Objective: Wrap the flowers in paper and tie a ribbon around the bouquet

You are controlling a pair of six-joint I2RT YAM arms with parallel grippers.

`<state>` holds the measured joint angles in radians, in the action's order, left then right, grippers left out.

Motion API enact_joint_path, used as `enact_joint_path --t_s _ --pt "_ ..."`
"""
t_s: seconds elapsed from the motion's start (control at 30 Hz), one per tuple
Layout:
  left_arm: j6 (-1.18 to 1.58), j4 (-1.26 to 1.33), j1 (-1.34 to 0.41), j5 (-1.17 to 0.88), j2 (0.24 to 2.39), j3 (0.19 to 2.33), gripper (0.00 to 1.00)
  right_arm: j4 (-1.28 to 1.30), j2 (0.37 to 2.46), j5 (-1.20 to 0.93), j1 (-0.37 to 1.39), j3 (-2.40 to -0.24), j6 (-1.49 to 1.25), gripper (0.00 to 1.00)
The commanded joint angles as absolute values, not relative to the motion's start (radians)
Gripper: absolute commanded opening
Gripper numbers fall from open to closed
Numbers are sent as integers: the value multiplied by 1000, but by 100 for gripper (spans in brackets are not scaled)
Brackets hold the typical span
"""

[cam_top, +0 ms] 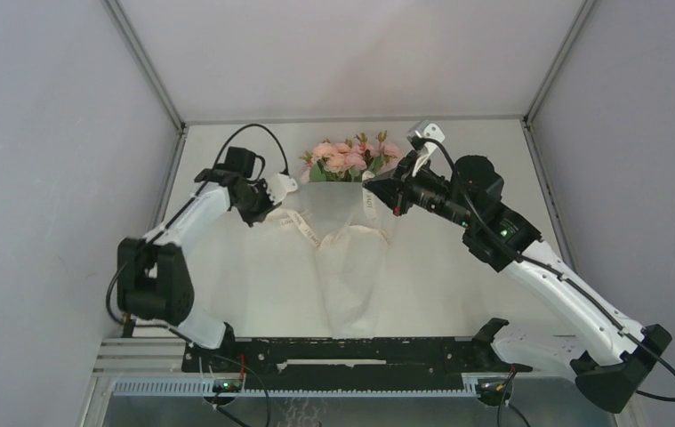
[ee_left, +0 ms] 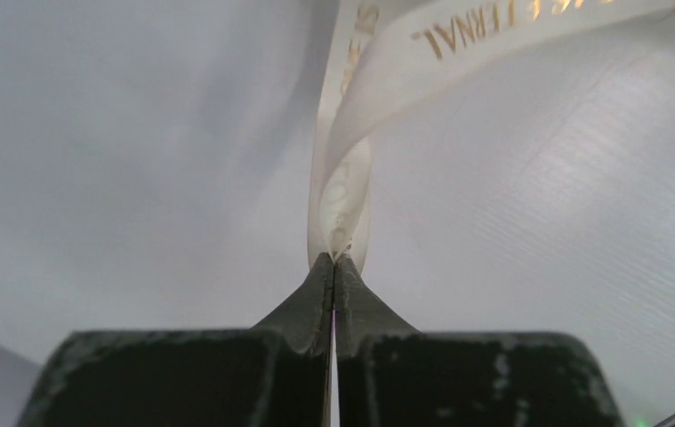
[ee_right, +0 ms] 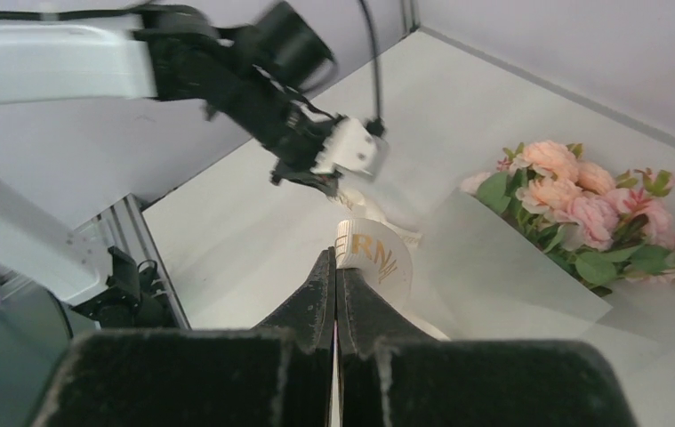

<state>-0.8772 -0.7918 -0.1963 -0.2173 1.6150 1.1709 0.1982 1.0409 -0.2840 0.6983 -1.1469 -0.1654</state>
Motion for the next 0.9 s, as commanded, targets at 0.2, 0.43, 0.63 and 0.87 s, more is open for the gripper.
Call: enact_joint_path --t_s 0.2,0.43,0.63,0.87 --pt "-776 -796 -260 -293 1390 1152 0 156 1048 -268 688 -1149 -184 0" --pt "-756 -799 -281 -291 1393 1162 0 164 1065 -238 689 -1153 -180 0" --pt "-737 -800 -299 -285 1384 1175 0 193 1183 -197 746 -1267 -123 0" --pt "-617 -740 -320 -222 1376 1213 0 191 1363 -75 796 -1426 -103 0"
